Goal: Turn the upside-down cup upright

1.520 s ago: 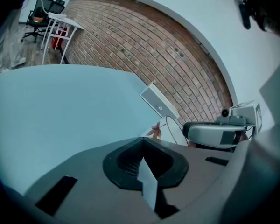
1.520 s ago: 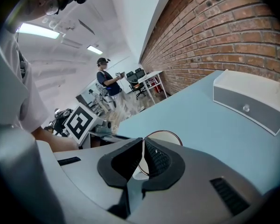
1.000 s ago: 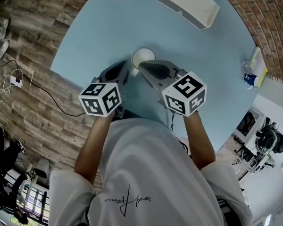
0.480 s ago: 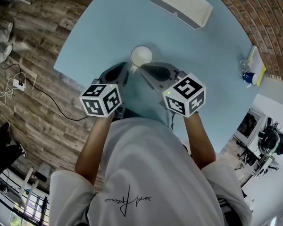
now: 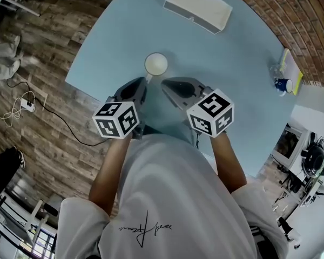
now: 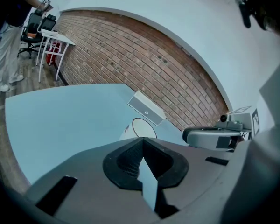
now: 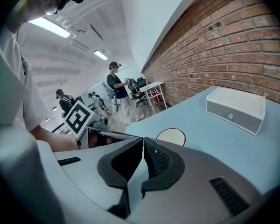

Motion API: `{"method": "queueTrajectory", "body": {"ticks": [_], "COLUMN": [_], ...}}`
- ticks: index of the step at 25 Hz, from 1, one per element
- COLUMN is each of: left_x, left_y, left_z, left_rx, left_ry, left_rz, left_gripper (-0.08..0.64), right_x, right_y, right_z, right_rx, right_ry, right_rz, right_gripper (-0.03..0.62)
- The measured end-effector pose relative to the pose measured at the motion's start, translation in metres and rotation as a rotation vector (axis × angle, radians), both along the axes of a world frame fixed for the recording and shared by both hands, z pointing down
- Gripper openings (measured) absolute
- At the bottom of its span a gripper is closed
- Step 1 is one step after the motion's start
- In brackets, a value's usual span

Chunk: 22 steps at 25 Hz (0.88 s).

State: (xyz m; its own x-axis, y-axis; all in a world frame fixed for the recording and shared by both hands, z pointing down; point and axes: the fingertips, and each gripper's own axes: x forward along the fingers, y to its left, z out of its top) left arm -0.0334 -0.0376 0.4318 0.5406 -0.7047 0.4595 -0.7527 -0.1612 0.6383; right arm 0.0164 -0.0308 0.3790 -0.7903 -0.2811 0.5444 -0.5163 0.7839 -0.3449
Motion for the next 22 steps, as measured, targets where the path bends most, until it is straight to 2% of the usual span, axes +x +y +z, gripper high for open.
{"method": "queueTrajectory", "body": {"ticks": [7,17,22], "left_x": [0.018,0.027,0.032], "left_y": [0.021,0.041,0.057], "left_z": [-0.014,-0.061,-0.089], "left_rx": [0.03,0.147,0.196], "left_ry": [-0.008,-0.014,0.013], "left_rz": [0.03,0.041,0.035], "left_gripper": [0.009,0.009,0.009], "right_x": [0.011,0.024,0.03], "right_y": [0.01,0.032,0.051], "right_z": [-0.013,-0.03,-0.044], "right_rx": [0.047,0.121,0.086], "right_ry": [-0.019,-0.044,-0.138], "right_rz": [0.028,0.045,0.053], "right_gripper": [0.023,0.021,0.021]}}
